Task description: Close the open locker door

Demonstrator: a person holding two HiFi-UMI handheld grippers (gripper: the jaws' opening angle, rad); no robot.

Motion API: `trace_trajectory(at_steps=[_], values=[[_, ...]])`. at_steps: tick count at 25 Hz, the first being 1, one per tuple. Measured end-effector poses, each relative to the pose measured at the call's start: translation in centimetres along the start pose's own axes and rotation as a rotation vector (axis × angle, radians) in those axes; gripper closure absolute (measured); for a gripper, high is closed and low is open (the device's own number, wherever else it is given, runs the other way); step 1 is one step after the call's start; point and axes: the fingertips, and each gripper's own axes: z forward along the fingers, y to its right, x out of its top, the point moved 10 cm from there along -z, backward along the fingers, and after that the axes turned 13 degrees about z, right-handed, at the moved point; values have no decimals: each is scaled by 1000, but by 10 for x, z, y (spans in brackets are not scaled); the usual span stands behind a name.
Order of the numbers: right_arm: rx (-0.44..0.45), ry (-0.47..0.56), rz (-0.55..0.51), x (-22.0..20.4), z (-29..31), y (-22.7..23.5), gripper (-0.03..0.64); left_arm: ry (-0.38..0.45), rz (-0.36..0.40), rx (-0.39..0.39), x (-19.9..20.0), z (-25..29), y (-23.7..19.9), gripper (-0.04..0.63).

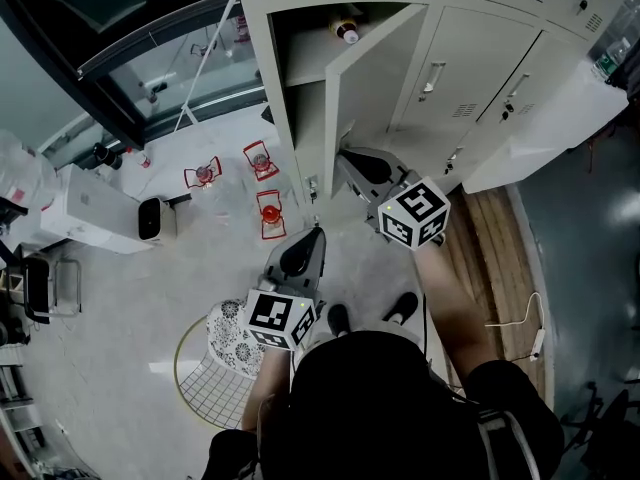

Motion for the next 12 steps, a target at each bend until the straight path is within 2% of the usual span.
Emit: trace_trajectory(at_steps=[12], values=[[-61,-21,-36,-1,31,1,612,12,0,26,3,0,-7,578]])
